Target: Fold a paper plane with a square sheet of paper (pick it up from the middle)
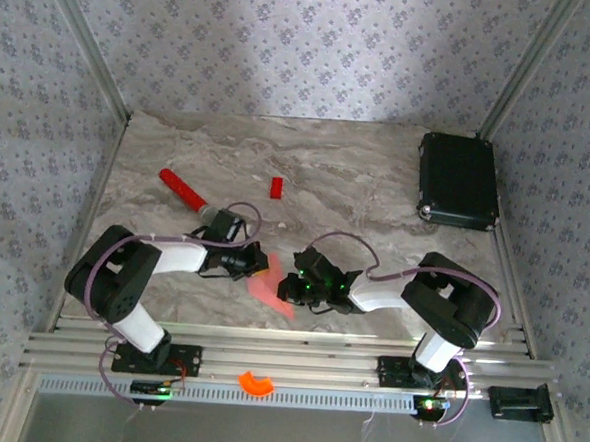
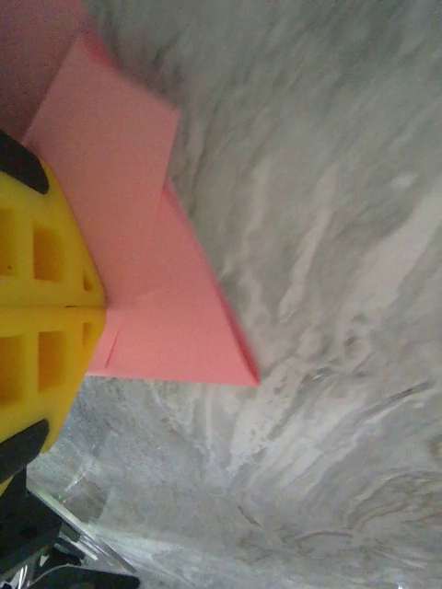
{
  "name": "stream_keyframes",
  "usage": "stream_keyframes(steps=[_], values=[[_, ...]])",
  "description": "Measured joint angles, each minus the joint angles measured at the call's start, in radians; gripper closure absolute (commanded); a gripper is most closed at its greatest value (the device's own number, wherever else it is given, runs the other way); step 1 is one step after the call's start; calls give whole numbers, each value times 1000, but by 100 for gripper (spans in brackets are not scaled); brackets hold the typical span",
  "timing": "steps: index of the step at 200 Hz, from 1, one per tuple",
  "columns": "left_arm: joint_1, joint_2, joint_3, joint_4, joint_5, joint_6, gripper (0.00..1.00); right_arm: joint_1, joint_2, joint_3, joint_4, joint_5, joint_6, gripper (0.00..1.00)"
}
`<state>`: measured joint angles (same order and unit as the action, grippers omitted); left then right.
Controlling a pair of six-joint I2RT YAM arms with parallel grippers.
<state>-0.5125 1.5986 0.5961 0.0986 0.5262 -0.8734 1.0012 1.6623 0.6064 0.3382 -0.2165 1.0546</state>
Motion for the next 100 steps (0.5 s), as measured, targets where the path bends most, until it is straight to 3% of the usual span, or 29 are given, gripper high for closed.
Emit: stream_keyframes(steps=[56,100], values=[[142,22,55,-89,17,109,100,-1,-6,-5,-4,0,0,100],[159,-16,67,-164,-22,151,100,-5,-28,-21,-17,-1,-1,100]])
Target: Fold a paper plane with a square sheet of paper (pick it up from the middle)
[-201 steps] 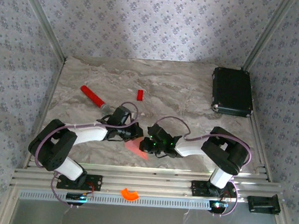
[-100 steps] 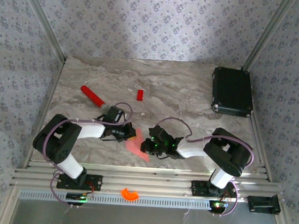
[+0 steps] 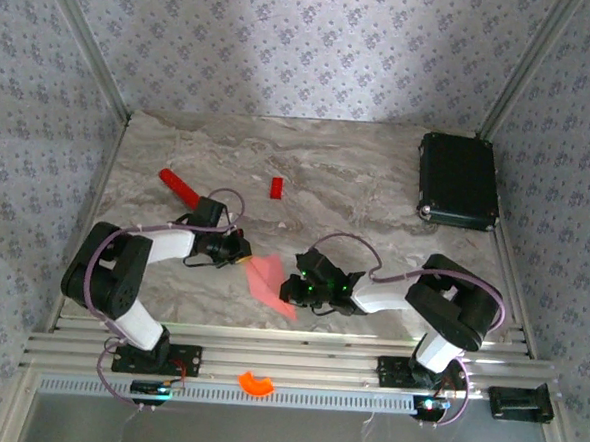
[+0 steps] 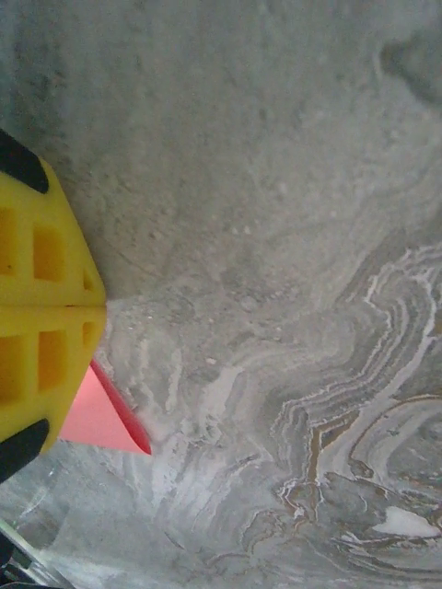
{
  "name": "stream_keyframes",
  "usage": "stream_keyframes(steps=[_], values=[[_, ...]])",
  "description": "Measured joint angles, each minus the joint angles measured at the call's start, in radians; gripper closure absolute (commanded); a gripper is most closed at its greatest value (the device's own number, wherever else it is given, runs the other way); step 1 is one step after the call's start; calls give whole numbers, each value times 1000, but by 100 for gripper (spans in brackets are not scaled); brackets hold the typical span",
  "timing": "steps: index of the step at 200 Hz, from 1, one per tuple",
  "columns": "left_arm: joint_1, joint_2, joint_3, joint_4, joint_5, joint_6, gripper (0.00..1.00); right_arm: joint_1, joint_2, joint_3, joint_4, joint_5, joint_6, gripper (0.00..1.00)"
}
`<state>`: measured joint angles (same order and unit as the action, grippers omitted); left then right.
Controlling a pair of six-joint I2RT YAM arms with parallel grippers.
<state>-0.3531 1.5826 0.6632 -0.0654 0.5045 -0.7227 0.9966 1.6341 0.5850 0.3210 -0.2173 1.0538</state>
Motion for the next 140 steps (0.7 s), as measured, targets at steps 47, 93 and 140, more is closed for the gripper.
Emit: stream_keyframes(steps=[47,93,140], values=[[-16,-197,-7,-41,-27,-16,100,0,-23,-13,-24,0,-2,100],[-167,-263,-50,0,-45,-74,100,0,-34,-17,-38,1,-4,100],[-253,-111,-60,56,-60,-100,100,0,-36,-17,-43,1,-4,100]])
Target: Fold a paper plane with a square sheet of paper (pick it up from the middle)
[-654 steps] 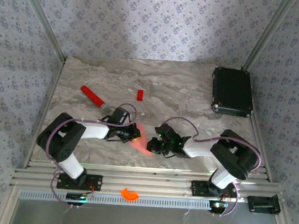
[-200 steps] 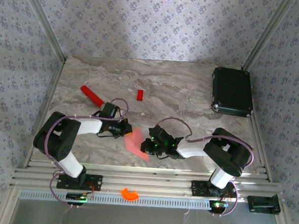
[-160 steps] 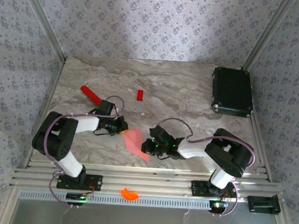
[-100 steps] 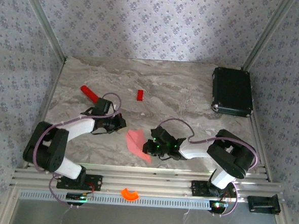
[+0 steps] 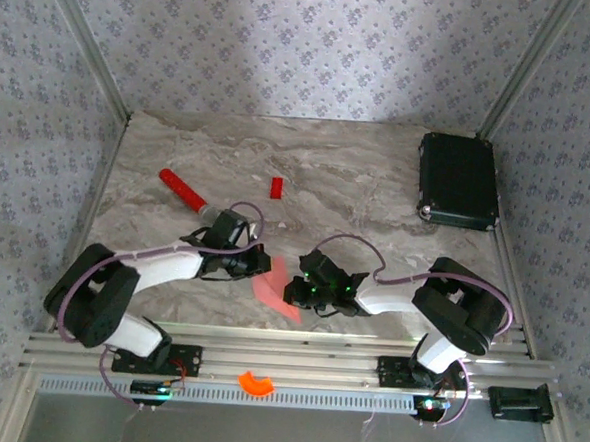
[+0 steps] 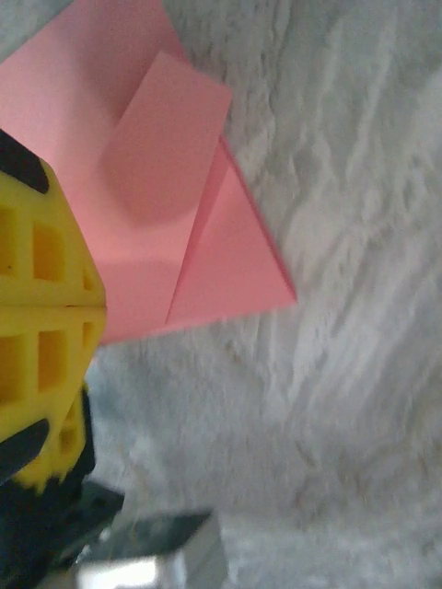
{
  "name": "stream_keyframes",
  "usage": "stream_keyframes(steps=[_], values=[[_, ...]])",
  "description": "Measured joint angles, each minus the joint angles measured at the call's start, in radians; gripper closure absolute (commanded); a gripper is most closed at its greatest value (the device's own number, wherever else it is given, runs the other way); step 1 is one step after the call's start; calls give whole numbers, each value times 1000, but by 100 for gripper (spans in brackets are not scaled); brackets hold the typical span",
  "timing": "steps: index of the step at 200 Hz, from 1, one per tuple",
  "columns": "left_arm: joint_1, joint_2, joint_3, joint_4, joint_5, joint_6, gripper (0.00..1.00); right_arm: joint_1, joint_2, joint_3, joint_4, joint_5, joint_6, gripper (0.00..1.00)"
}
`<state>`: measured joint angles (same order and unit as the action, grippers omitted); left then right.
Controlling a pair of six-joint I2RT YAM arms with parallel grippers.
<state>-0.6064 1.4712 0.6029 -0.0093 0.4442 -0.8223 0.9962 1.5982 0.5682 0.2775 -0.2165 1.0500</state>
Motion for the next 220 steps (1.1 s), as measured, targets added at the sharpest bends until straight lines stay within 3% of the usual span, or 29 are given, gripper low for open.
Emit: stream_keyframes(steps=[52,106,162,220], values=[[101,107,20,-3,56,45,100,0,0,-1,4,2,0,100],[172,42,25,-71,26,78,100,0,0,-1,3,2,0,100],[71,-32,38,-73,4,44,100,0,-2,-1,-1,3,-3,100],[-8,100,38,-5,5,-10,100,0,-2,-1,-2,3,-8,100]])
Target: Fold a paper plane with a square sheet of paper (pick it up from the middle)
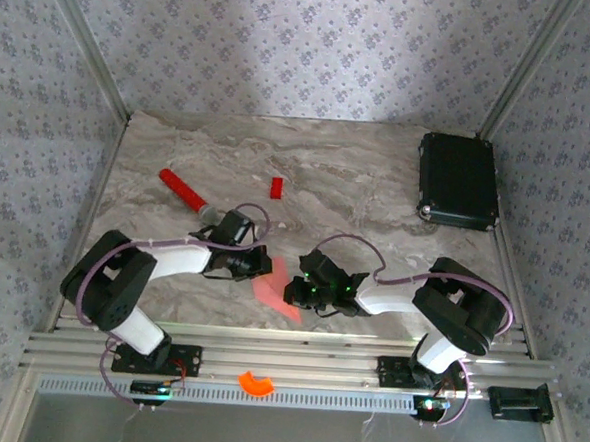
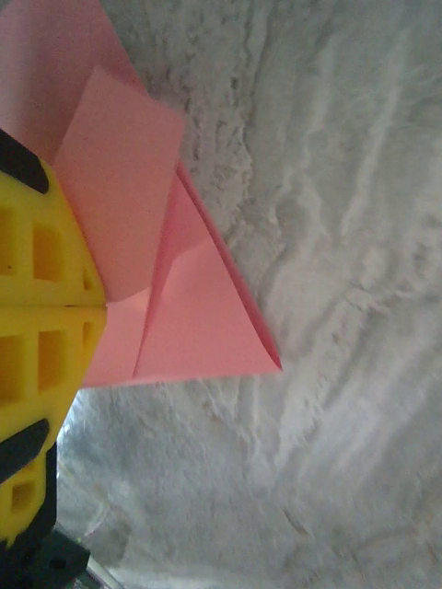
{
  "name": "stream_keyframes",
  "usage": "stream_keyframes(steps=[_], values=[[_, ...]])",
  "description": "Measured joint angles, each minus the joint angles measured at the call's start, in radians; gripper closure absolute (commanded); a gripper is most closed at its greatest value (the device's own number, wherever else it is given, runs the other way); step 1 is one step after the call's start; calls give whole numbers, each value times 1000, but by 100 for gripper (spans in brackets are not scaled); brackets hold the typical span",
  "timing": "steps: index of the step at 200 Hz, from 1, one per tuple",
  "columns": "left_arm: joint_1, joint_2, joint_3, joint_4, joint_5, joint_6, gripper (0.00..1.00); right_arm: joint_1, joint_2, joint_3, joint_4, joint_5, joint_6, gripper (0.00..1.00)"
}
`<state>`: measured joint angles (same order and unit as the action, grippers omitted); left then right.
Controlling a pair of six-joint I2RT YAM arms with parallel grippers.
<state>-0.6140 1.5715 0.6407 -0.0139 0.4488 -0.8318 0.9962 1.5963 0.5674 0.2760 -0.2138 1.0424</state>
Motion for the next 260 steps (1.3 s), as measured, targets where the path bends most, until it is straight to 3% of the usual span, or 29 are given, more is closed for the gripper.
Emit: stream_keyframes(steps=[107,260], values=[[-2,22,6,18,7,-7,100,-4,8,58,-98,-7,-48,100],[-2,48,31,14,23,-3,100,-10,-12,39,-97,18,-48,99]])
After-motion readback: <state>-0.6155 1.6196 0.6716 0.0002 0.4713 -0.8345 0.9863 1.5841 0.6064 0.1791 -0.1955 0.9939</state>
